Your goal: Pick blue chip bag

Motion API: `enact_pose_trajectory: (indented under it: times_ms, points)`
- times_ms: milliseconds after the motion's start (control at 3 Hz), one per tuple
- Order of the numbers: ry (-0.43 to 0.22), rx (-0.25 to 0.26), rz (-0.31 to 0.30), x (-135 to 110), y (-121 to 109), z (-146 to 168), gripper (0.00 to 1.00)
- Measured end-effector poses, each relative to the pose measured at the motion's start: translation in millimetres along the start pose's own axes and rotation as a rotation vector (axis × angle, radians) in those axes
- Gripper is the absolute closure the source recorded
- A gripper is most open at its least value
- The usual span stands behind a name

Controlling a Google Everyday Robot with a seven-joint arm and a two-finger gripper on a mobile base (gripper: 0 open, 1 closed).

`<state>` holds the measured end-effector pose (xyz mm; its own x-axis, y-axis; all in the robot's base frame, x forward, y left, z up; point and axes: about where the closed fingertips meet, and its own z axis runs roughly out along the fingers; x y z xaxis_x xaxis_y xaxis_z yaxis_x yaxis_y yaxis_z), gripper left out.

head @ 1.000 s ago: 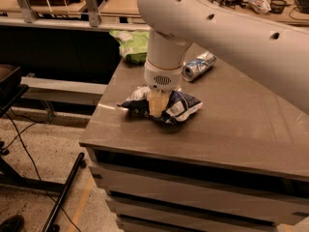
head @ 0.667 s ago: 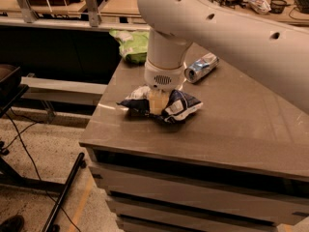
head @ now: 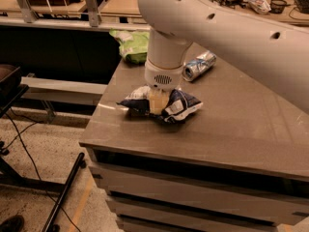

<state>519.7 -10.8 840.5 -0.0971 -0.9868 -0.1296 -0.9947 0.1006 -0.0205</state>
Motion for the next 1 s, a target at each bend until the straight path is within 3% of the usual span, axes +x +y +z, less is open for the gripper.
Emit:
enact_pose_trajectory:
  times_ms: [667,1000]
  points:
    - [0.0,0.0,0.0,-0.1,0.0,-0.9,1.0]
    - [-0.086,0.008,-0.003,14.0,-2.3,-11.5,1.0]
